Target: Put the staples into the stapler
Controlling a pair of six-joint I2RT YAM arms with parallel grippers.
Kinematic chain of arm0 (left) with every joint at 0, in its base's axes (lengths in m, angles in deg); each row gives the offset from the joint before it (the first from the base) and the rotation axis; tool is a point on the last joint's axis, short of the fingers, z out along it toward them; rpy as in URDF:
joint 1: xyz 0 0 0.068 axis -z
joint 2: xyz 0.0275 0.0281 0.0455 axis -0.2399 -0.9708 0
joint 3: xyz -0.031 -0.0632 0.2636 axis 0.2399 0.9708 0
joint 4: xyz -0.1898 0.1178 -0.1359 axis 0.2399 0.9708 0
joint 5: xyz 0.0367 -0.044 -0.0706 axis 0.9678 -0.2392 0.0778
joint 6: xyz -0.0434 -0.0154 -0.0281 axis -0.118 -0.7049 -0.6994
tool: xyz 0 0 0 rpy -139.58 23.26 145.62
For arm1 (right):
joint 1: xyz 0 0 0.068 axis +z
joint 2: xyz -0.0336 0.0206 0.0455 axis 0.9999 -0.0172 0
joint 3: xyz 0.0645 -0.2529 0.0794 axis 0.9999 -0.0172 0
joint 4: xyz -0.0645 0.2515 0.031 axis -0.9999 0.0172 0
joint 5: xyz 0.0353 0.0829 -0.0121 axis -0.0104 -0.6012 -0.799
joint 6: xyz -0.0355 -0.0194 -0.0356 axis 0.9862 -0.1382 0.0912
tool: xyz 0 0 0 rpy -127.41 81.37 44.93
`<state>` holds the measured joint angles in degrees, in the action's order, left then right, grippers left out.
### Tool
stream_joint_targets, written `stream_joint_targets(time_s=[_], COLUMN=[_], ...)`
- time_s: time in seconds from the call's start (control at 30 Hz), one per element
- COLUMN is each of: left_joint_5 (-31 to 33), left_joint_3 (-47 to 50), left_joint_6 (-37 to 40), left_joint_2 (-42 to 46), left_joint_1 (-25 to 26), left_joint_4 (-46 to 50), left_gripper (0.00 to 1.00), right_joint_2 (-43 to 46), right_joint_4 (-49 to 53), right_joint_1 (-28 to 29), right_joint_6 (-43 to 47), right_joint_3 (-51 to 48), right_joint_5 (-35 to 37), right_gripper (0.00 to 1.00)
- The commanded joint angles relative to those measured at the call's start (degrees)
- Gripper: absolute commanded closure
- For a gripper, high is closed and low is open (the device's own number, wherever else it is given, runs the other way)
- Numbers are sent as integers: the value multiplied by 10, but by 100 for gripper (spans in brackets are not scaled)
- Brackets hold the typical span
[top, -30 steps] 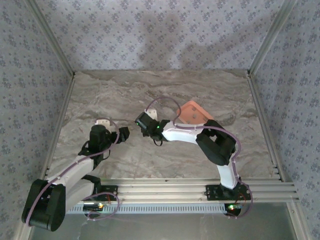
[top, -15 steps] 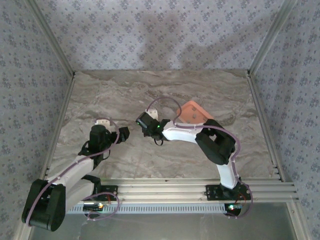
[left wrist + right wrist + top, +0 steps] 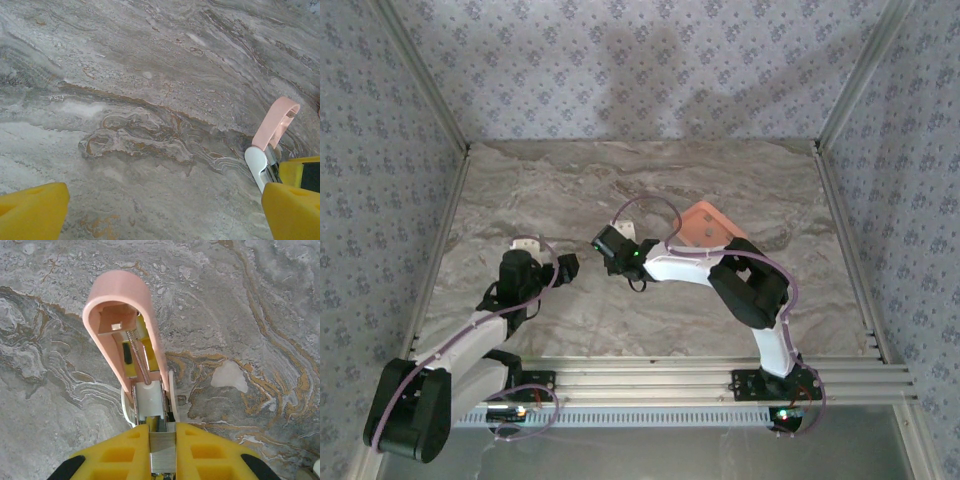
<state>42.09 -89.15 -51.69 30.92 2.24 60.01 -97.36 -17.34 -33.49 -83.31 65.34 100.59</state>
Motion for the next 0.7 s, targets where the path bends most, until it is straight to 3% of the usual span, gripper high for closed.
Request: stream_joint_targets(time_s=[0.0,0.67], left_joint_5=[2,4], left_joint_3=[4,3], left_joint_6=[14,15], left_joint_2=[13,22], left_joint_1=[-5,-4], left_joint_4=[-2,3], left_gripper=[1,1], right_joint_2=[11,18], right_joint_4=[18,-18], right_joint_1=[5,7], right_joint_6=[15,29], right_joint_3=[7,1], right_joint_5=[16,8], right_gripper=[84,84])
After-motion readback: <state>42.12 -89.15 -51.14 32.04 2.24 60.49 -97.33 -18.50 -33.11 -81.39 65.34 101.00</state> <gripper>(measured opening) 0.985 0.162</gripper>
